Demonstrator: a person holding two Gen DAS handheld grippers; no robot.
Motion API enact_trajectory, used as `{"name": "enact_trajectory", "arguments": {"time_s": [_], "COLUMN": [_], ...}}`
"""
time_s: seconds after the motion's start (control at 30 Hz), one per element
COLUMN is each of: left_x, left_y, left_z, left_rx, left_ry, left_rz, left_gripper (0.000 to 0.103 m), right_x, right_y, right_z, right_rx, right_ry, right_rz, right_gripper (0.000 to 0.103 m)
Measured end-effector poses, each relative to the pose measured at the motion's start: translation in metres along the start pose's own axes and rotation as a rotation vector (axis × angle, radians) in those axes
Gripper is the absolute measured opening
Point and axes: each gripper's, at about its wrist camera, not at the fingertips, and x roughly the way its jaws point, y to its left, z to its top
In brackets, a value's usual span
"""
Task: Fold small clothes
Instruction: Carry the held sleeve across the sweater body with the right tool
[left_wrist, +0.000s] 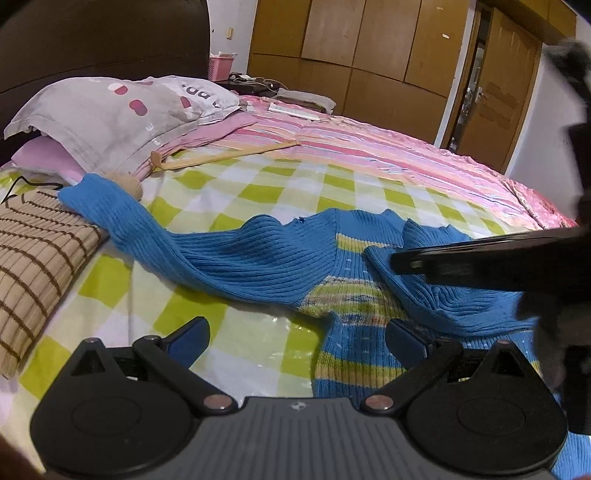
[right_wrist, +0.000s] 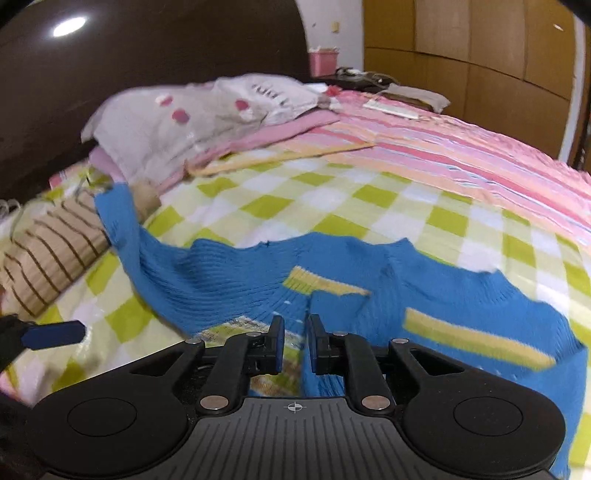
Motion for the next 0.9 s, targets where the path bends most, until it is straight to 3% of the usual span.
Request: {"name": "enact_trajectory", "arguments": {"time_s": [0.17, 0.23, 0.3, 0.37, 0.43, 0.63, 0.7, 0.8, 0.9], "left_x": [-0.002, -0.002, -0.002, -0.003, -0.004, -0.004, -0.003, -0.001, 0.000], "left_y": [0.002, 0.003, 0.004, 0.005, 0.007, 0.006, 0.004, 0.001, 0.000], "left_z": [0.000, 0.001, 0.001, 0.002, 0.002, 0.002, 0.001, 0.000, -0.001], "left_rx": [-0.006, -0.006, -0.009, -0.014, -0.021, -0.021, -0.012, 0.003, 0.009], "left_ry": [-0.007, -0.010, -0.013, -0.017, -0.021, -0.029, -0.025, -0.019, -0.014], "left_rz": [-0.008, -0.015, -0.019, -0.017, -0.014, -0.013, -0.013, -0.013, -0.016], "left_gripper": [0.103, 0.103, 0.103, 0.103, 0.103, 0.103, 0.103, 0.103, 0.103], "right_x": [0.035, 0.041, 0.045, 0.047, 0.046, 0.017, 0.014, 0.004, -0.017], "right_y": [0.003, -0.004, -0.010, -0.011, -0.009, 0.007, 0.010, -0.001, -0.032], "right_z": [0.000, -0.001, -0.001, -0.001, 0.002, 0.012, 0.011, 0.005, -0.004], "right_rx": [-0.032, 0.002, 0.031, 0.040, 0.049, 0.025, -0.018, 0.005, 0.105], "right_ry": [0.075, 0.092, 0.111, 0.117, 0.107, 0.010, 0.041, 0.036, -0.002], "right_rz": [-0.112, -0.108, -0.087, -0.075, -0.053, 0.154, 0.209, 0.201, 0.166], "right_gripper": [0.019, 0.019, 0.019, 0.009, 0.006, 0.005, 0.010, 0.015, 0.015]}}
